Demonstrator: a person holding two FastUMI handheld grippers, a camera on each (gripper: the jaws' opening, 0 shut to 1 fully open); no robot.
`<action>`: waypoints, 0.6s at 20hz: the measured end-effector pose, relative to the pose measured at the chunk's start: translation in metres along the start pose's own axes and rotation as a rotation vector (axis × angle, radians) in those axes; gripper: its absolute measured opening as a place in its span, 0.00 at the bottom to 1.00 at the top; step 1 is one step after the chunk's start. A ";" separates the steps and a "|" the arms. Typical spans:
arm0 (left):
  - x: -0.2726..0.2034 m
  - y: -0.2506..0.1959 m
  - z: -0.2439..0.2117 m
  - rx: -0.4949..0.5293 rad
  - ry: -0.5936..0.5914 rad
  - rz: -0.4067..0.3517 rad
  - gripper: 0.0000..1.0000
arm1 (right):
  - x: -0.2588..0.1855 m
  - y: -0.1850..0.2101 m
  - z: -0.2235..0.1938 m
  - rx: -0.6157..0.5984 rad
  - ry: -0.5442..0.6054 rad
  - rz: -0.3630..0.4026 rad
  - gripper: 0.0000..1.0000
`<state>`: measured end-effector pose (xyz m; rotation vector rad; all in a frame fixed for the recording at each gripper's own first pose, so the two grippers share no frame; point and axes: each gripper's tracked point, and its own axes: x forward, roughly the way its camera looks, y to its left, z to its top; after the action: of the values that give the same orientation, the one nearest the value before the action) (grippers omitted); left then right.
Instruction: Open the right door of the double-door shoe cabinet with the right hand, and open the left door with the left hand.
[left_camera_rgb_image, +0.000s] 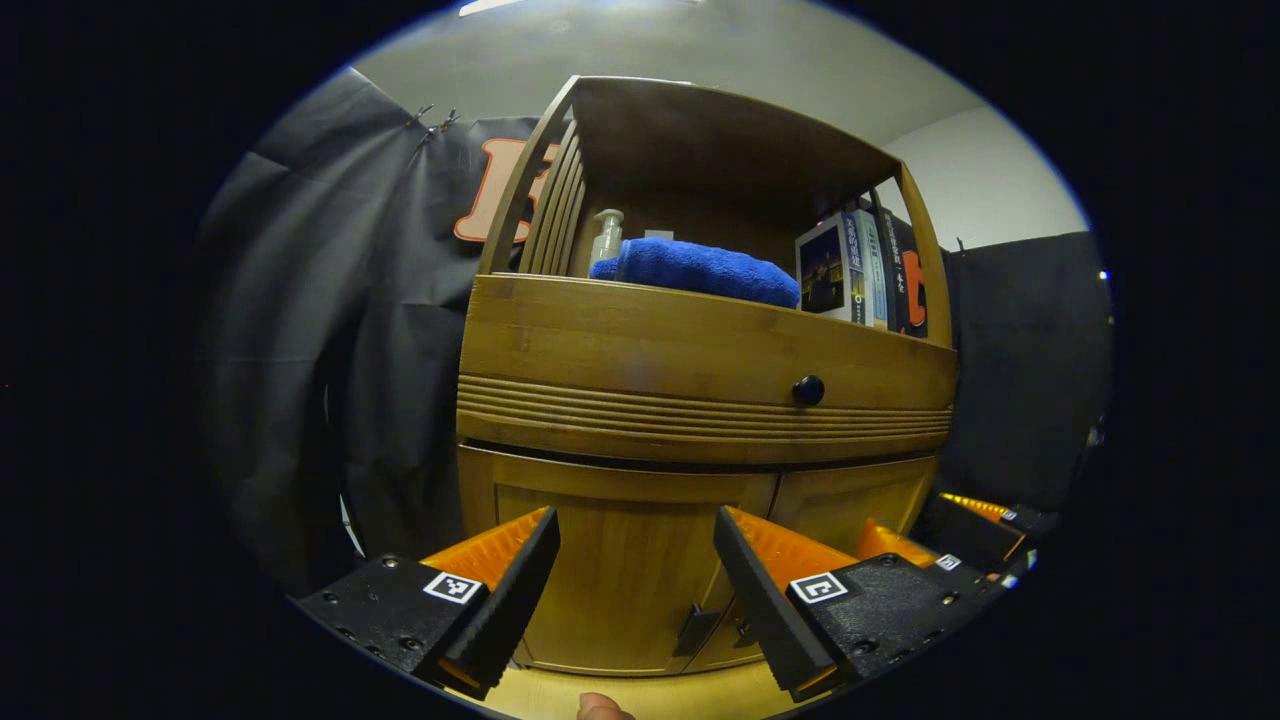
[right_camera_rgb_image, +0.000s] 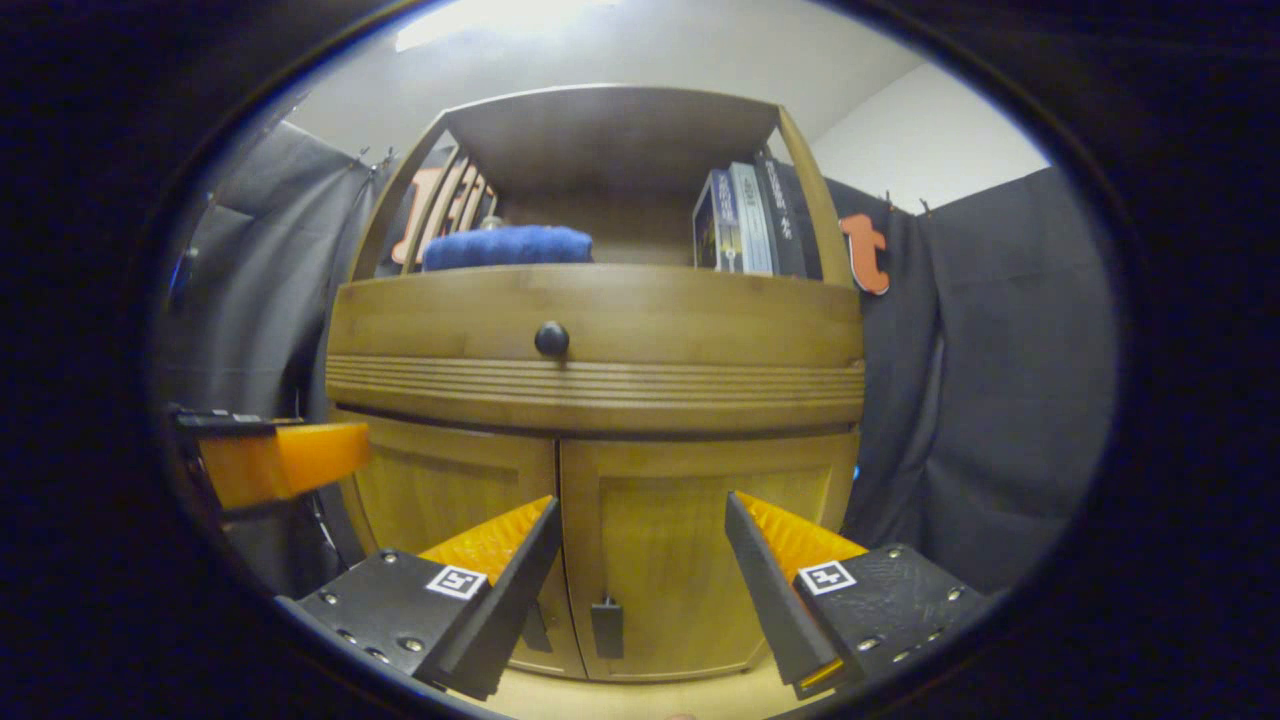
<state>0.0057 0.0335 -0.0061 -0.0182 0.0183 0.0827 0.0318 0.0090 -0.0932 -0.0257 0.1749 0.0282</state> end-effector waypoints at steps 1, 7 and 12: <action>0.000 0.005 0.000 0.002 0.002 0.010 0.96 | 0.005 0.001 -0.013 0.000 0.029 -0.001 0.98; 0.001 0.035 -0.002 0.020 0.003 0.075 0.96 | 0.028 0.013 -0.075 0.015 0.154 0.011 0.81; 0.006 0.050 -0.005 0.027 0.010 0.104 0.96 | 0.042 0.026 -0.116 0.039 0.231 0.026 0.56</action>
<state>0.0072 0.0838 -0.0118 0.0096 0.0304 0.1865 0.0521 0.0325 -0.2155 0.0119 0.4062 0.0476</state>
